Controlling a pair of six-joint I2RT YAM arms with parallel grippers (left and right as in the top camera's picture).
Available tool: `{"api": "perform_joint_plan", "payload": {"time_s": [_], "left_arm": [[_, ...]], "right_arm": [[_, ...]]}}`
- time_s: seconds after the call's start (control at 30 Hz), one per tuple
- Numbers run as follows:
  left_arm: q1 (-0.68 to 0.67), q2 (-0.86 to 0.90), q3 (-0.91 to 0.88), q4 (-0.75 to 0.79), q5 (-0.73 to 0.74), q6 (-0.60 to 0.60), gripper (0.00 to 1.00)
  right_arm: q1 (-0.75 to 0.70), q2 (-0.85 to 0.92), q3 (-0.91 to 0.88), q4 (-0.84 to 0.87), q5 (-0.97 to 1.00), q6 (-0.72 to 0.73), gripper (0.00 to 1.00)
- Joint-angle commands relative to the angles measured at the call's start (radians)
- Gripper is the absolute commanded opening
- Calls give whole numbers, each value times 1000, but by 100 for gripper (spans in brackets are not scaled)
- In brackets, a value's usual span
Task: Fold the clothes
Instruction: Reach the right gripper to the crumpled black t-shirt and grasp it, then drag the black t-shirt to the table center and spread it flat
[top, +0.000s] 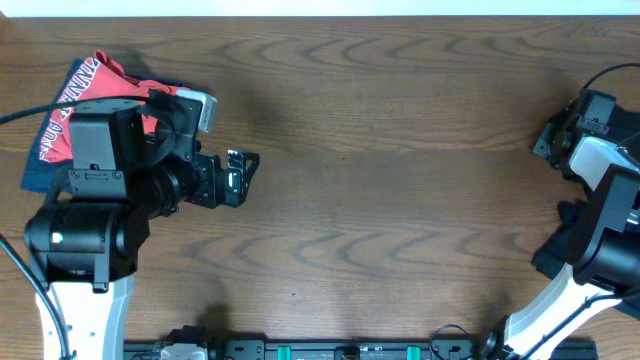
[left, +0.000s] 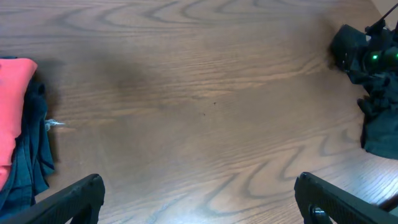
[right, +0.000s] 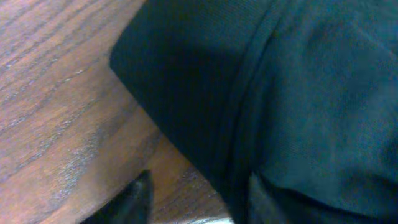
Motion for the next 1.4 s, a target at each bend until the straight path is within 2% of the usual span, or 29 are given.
{"api": "perform_joint_plan", "payload": {"time_s": [0.0, 0.07, 0.13, 0.17, 0.23, 0.33, 0.47, 0.6, 0.8, 0.83, 0.87, 0.9, 0.93, 1.03, 1.13, 1.27, 1.37], "left_arm": [[-2, 3, 18, 0, 14, -16, 98], [-2, 3, 18, 0, 14, -16, 98], [-2, 3, 18, 0, 14, -16, 98], [-2, 3, 18, 0, 14, -16, 98], [-2, 3, 18, 0, 14, -16, 98], [-1, 3, 18, 0, 13, -15, 98], [-1, 0, 19, 1, 9, -2, 98], [-1, -20, 20, 9, -70, -1, 98], [-1, -90, 41, 12, -301, -13, 98], [-1, -106, 45, 14, -336, -13, 98], [-1, -121, 49, 17, -359, -13, 98], [-1, -137, 51, 23, -377, -13, 98], [-1, -153, 51, 28, -385, -12, 98], [-1, -183, 51, 31, -387, -12, 98], [-2, -186, 51, 23, -386, -13, 98], [-2, -163, 51, 12, -337, -13, 98], [-2, -136, 51, 11, -256, -12, 100]], "right_arm": [[-20, 22, -1, -8, 24, -3, 35], [-21, 22, -1, -4, 35, -3, 29], [-21, 22, -1, -1, 36, -3, 8], [-21, 22, -1, 0, 29, -3, 1], [-14, 21, -1, -1, -48, -15, 1], [22, 12, -1, -16, -263, -40, 1], [132, 5, 0, -4, -570, -40, 1], [329, -1, 0, 2, -706, -28, 1], [734, -1, 2, 0, -711, -58, 1], [794, -1, 2, 0, -693, -68, 5], [859, -1, 3, 0, -666, -75, 20], [917, -1, 6, -1, -632, -80, 42], [967, -5, 13, -6, -587, -90, 48], [1055, -53, 46, -51, -412, -100, 56], [1062, -151, 68, -93, -282, -51, 59], [969, -316, 68, -204, -158, 140, 66], [837, -420, 68, -372, -90, 270, 65]]}}
